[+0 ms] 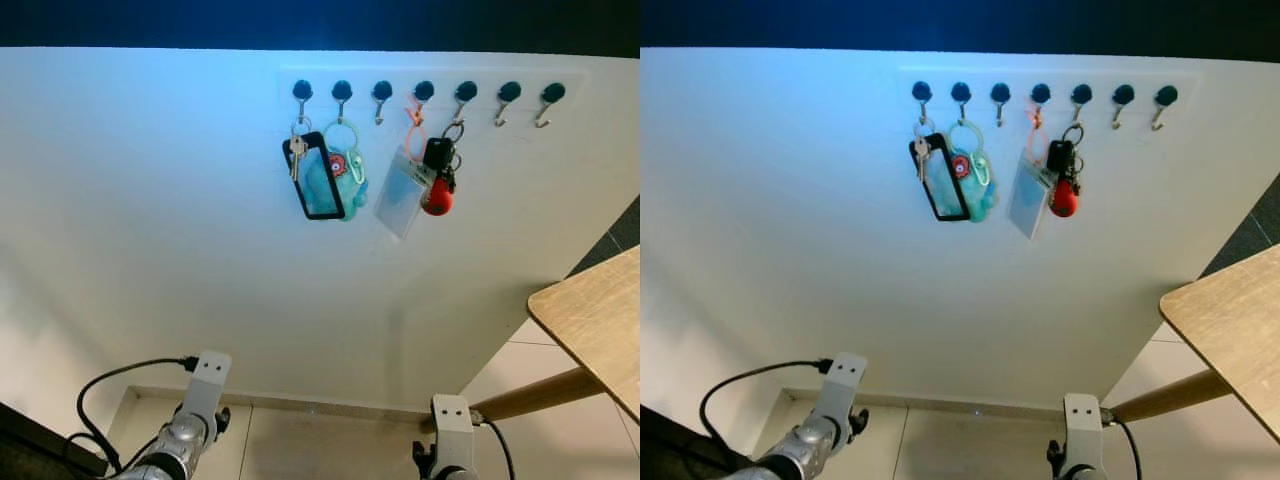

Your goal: Hang keys on a hook

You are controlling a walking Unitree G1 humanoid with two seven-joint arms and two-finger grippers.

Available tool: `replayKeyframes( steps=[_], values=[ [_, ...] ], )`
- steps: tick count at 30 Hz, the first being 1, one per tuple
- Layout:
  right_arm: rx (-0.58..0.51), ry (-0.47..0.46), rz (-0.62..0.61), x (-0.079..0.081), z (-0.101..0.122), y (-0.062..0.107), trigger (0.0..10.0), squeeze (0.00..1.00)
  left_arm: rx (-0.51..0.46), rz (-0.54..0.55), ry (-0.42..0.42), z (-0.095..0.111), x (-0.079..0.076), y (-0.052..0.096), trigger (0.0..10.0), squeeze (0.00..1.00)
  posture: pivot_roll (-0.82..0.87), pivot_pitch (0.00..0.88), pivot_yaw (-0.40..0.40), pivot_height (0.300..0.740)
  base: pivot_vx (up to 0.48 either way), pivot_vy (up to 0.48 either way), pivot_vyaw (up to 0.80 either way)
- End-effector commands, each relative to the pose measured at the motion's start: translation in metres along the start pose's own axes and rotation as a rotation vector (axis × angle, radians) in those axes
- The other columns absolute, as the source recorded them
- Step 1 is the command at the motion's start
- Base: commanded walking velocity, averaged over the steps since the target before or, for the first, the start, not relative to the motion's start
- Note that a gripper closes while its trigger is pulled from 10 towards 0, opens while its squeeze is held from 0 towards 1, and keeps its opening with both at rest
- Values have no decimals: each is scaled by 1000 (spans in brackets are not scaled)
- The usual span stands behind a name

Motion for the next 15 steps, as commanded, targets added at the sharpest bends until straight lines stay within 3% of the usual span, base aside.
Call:
replayKeyframes(
  steps=[1, 4, 10, 15],
  values=[
    [17, 2, 6, 1, -4, 1, 10000, 0, -12, 8, -5, -1, 2, 0, 10000, 0, 27, 8, 12, 740, 0, 0, 0],
    [18, 5, 7, 1, -4, 1, 10000, 0, -30, 5, 4, 2, 1, 0, 10000, 0, 27, 8, 12, 740, 0, 0, 0],
    [-4, 29, 33, 6, 5, -2, 10000, 0, -89, -26, -44, 7, -2, 1, 10000, 0, 49, 16, -3, 740, 0, 0, -800],
    [-15, 37, 46, 9, 9, -3, 10000, 0, -92, -30, -26, 3, -2, 2, 10000, 0, 53, 14, -9, 740, 0, 0, -800]
  ],
)
Point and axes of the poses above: a point about 5 cm out from each wrist's last joint towards the gripper, its own y axis pointing back from the gripper into the wrist, its own z axis along the axis of the wrist's last joint, x = y × z, the point moved 1 cm from there along -y, pointing out of the wrist towards the gripper, and after that the axes turned 1 degree about -y, right-handed, at the moved point
